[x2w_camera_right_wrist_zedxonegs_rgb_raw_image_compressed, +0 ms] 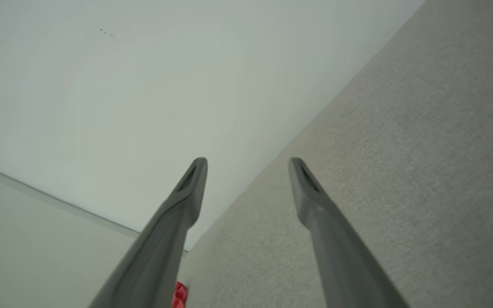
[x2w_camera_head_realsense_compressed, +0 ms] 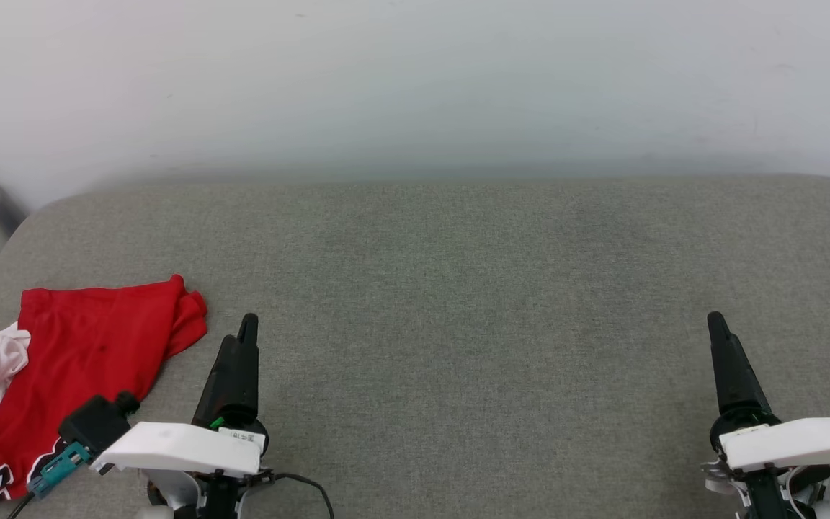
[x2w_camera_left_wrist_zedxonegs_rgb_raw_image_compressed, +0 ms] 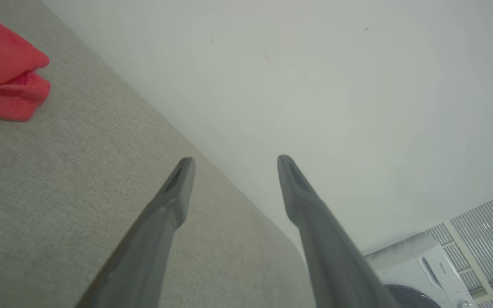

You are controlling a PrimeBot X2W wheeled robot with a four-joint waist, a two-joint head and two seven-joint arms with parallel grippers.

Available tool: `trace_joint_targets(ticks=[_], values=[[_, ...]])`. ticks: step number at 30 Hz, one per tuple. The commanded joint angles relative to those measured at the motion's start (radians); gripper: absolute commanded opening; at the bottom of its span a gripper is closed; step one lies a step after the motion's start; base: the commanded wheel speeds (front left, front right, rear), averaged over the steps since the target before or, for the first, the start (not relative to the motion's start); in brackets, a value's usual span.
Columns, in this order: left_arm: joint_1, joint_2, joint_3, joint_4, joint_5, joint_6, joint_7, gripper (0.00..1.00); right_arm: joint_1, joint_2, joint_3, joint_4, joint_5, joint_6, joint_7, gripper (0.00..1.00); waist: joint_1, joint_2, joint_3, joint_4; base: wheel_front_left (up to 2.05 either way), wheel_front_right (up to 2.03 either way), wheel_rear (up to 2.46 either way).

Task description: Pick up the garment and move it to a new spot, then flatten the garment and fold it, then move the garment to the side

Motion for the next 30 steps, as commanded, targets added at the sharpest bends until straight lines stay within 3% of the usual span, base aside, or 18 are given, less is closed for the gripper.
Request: trace_joint_targets(ticks=[1,19,30], values=[[-0.006,0.010,-0.006,-0.013,0.053,0.000,-0.011,1.00,-0.030,-0.002,0.000,-0.013,-0.058,0.000,-0.005,1.00,0.0000,0.0000,0.000,0.001,0.00,0.00,0.00],[0.013,0.030,-0.011,-0.006,0.401,0.005,-0.064,1.00,-0.024,0.000,0.029,-0.053,-0.455,0.000,0.020,1.00,0.0000,0.0000,0.000,0.005,0.00,0.00,0.00],[0.017,0.036,-0.027,-0.017,0.561,0.015,-0.094,1.00,0.002,0.001,0.039,-0.094,-0.590,0.000,0.037,1.00,0.0000,0.0000,-0.001,0.006,0.00,0.00,0.00]])
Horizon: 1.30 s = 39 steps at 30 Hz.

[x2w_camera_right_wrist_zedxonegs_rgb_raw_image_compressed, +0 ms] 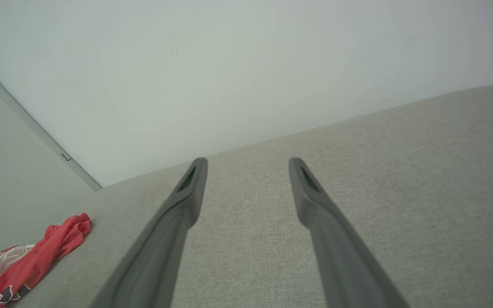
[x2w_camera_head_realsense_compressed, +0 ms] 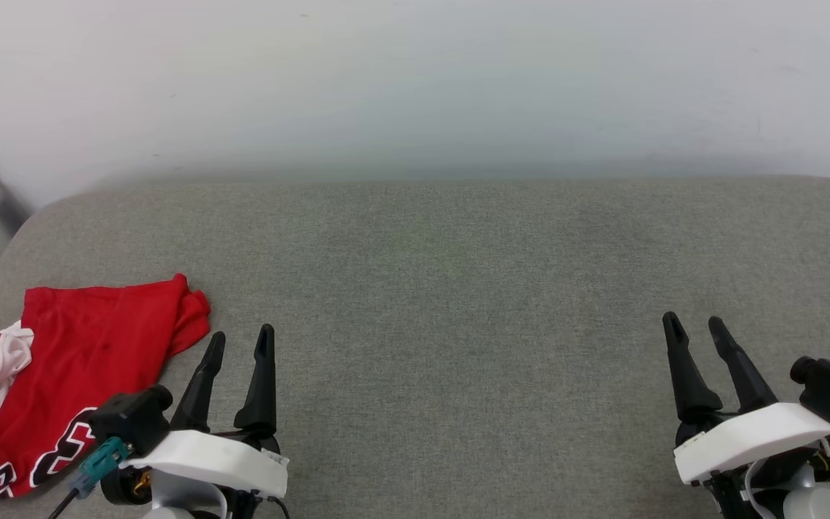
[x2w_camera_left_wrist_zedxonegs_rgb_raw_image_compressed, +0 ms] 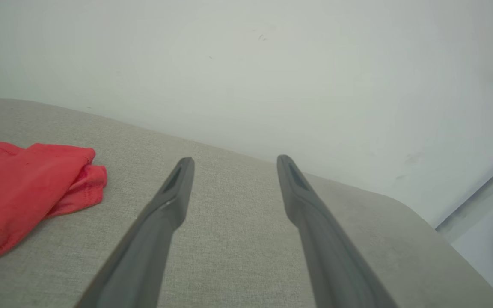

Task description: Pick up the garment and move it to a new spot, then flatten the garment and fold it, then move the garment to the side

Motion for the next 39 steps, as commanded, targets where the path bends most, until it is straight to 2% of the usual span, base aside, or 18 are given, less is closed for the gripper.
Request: trace_joint_targets(ticks=[1,19,39], values=[[-0.002,0.006,-0.003,-0.012,0.024,0.002,-0.008,1.00,-0.002,0.001,0.004,-0.017,-0.027,0.000,0.002,1.00,0.0000,-0.0001,0.000,0.000,0.00,0.00,0.00],[-0.003,0.017,-0.034,0.008,0.210,0.020,-0.051,1.00,0.022,0.001,-0.012,-0.050,-0.181,0.000,0.013,1.00,-0.0001,-0.0001,-0.003,0.001,0.00,0.00,0.00],[-0.024,0.013,-0.018,0.078,0.330,0.036,-0.092,1.00,0.033,0.001,-0.005,-0.054,-0.326,0.000,-0.005,1.00,-0.0001,-0.0001,-0.002,0.004,0.00,0.00,0.00]])
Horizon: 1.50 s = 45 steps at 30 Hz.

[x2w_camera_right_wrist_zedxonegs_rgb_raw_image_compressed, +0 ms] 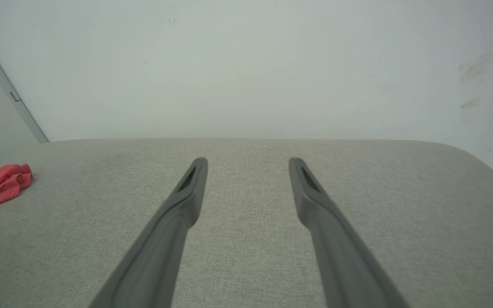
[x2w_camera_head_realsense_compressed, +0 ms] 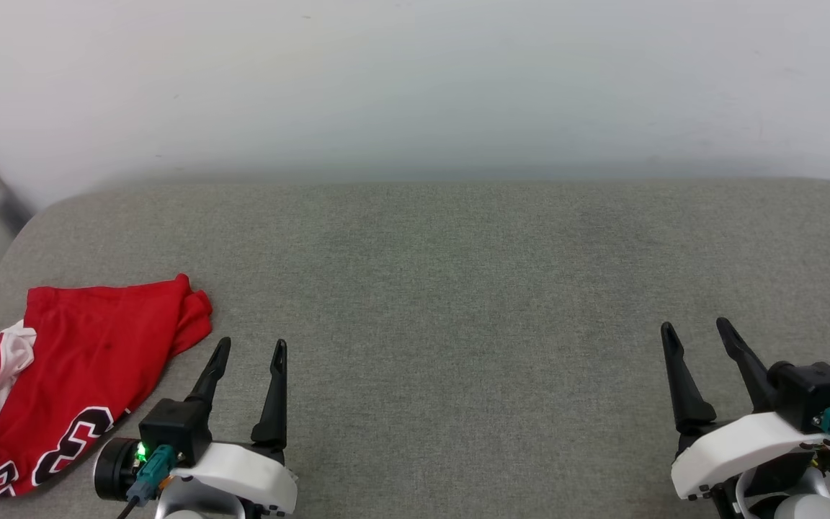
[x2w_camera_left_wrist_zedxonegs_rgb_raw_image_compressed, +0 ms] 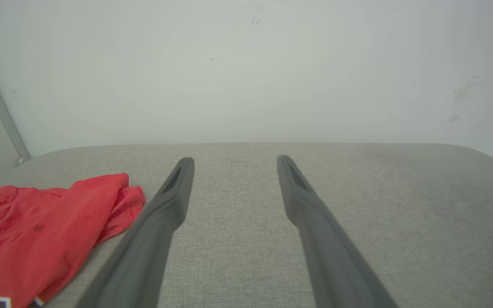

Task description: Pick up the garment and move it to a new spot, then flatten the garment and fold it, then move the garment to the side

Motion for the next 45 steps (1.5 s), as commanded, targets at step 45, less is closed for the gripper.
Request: trace_joint_targets(ticks=[45], values=[[-0.047,0.020,0.053,0.082,0.020,0.037,-0.031,1.00,-0.016,0.001,0.057,0.009,-0.062,0.000,-0.033,1.00,0.0000,0.0000,-0.006,0.294,0.00,0.00,0.00]])
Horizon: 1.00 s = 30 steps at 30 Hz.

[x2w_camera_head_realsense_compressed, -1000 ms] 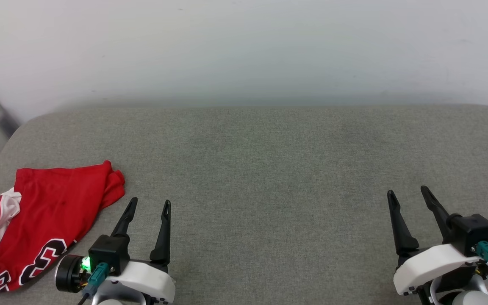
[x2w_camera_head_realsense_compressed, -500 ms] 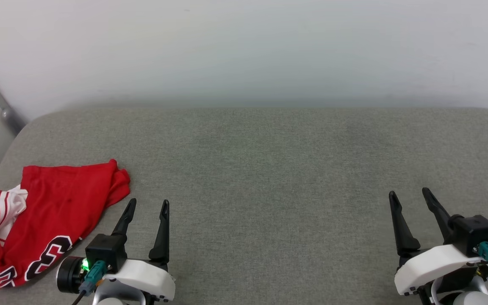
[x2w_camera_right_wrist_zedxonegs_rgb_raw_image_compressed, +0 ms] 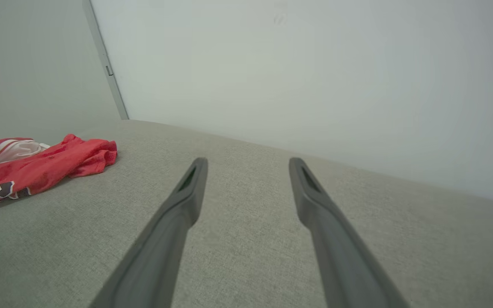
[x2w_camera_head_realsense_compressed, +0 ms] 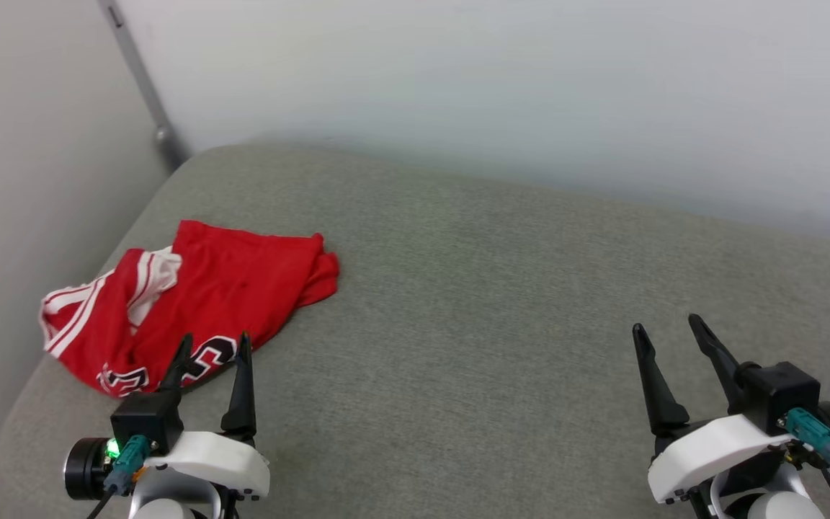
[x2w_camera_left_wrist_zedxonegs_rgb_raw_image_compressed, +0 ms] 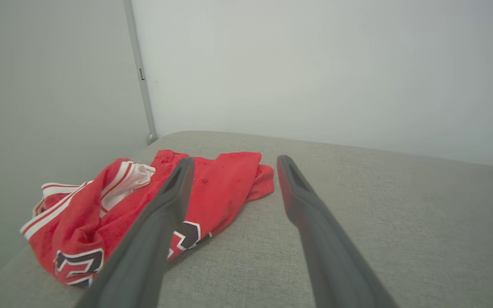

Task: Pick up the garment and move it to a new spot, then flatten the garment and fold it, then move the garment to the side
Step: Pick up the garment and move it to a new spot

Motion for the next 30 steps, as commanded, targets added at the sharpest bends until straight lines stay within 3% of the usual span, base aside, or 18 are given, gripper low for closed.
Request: trace_joint_targets(ticks=[1,7,14,22,30], values=[[-0.001,0.000,0.004,-0.001,-0.004,0.003,-0.002,1.00,-0.012,0.001,0.008,0.001,0.001,0.000,-0.005,1.00,0.0000,0.0000,-0.002,0.071,0.00,0.00,0.00],[0.011,0.011,0.028,0.004,-0.031,0.009,-0.002,1.00,-0.025,0.001,0.053,0.008,0.009,0.000,-0.012,1.00,0.0000,0.0000,-0.001,0.169,0.00,0.00,0.00],[0.031,0.014,0.043,-0.005,-0.046,0.024,-0.002,1.00,-0.031,0.001,0.082,0.010,0.009,0.000,-0.009,1.00,0.0000,0.0000,0.002,0.235,0.00,0.00,0.00],[0.035,0.021,0.044,-0.015,-0.056,0.035,0.002,1.00,-0.033,0.001,0.098,0.011,0.020,0.000,0.002,1.00,0.0000,0.0000,0.003,0.250,0.00,0.00,0.00],[-0.034,0.042,0.053,-0.021,-0.074,0.032,0.030,1.00,-0.057,0.001,0.116,0.001,0.019,0.000,0.019,1.00,0.0000,0.0000,0.037,0.211,0.00,0.00,0.00]])
